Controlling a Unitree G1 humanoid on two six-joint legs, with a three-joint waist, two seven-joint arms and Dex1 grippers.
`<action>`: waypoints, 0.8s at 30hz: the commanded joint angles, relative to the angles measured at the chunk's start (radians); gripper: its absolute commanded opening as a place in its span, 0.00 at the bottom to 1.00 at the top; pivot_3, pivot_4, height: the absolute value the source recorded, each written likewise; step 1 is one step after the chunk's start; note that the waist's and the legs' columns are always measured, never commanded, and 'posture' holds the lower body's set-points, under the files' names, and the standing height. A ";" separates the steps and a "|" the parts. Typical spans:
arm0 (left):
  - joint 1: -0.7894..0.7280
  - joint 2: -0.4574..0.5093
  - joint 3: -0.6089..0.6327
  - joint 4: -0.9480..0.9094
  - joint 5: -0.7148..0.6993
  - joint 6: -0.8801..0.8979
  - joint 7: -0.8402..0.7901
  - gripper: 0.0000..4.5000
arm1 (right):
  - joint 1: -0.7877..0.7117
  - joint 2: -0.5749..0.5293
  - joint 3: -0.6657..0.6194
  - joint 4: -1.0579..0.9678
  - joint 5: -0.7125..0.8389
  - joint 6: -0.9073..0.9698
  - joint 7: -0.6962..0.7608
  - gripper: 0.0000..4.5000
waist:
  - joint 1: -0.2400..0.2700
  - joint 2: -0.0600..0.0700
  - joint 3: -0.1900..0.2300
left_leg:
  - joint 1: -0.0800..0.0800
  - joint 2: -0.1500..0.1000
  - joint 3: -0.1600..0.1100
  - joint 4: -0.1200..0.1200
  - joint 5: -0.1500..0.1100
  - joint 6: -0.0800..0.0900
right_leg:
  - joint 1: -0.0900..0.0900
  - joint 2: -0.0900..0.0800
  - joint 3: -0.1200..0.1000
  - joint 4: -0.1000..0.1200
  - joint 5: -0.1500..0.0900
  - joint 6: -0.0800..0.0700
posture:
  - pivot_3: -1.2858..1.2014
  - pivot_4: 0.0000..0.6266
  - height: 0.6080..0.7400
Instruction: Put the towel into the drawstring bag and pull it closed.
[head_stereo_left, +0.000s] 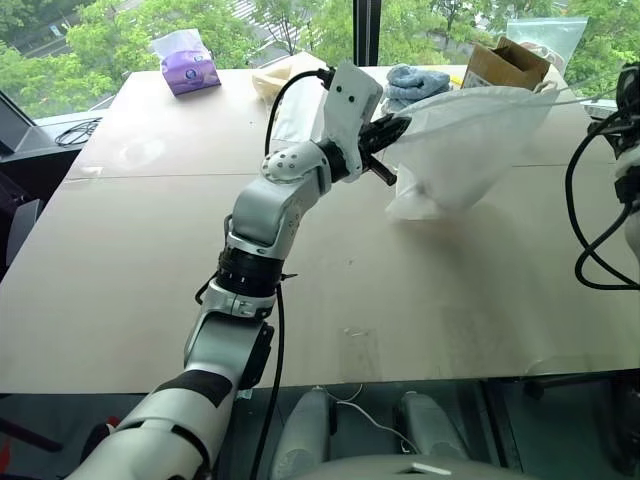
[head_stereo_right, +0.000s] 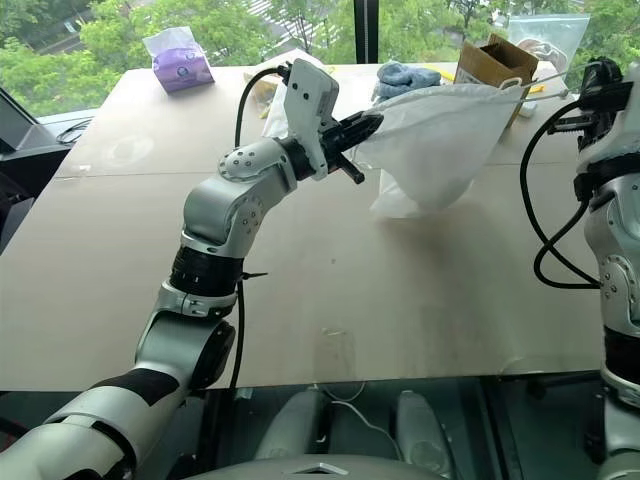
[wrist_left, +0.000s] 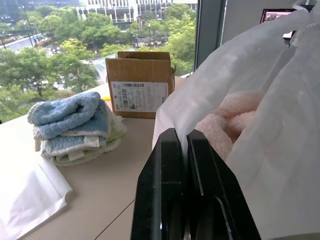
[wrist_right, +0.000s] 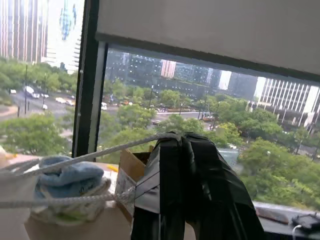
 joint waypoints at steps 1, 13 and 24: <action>0.007 0.019 0.032 -0.027 0.016 -0.015 0.004 0.00 | -0.003 -0.037 -0.116 -0.030 0.032 0.048 0.019 0.01 | 0.004 0.000 0.000 | 0.000 0.000 0.000 0.000 0.000 0.000 | 0.000 0.000 -0.001 0.000 0.000 0.000 | 0.52 0.24 1.00; 0.111 0.004 0.080 -0.155 -0.117 -0.037 -0.125 0.60 | -0.103 0.030 -0.047 -0.122 0.117 0.186 0.029 0.00 | -0.005 0.000 0.000 | 0.001 0.000 0.000 0.000 0.000 0.000 | 0.000 0.000 0.000 0.001 0.000 0.000 | 0.52 0.24 1.00; 0.365 0.102 0.171 -0.341 -0.263 0.036 -0.174 0.60 | -0.198 0.092 -0.013 -0.143 0.130 0.259 0.016 0.00 | -0.004 0.001 0.000 | 0.001 0.000 -0.003 0.000 0.000 0.000 | 0.000 0.000 0.001 0.001 0.000 0.000 | 0.52 0.24 1.00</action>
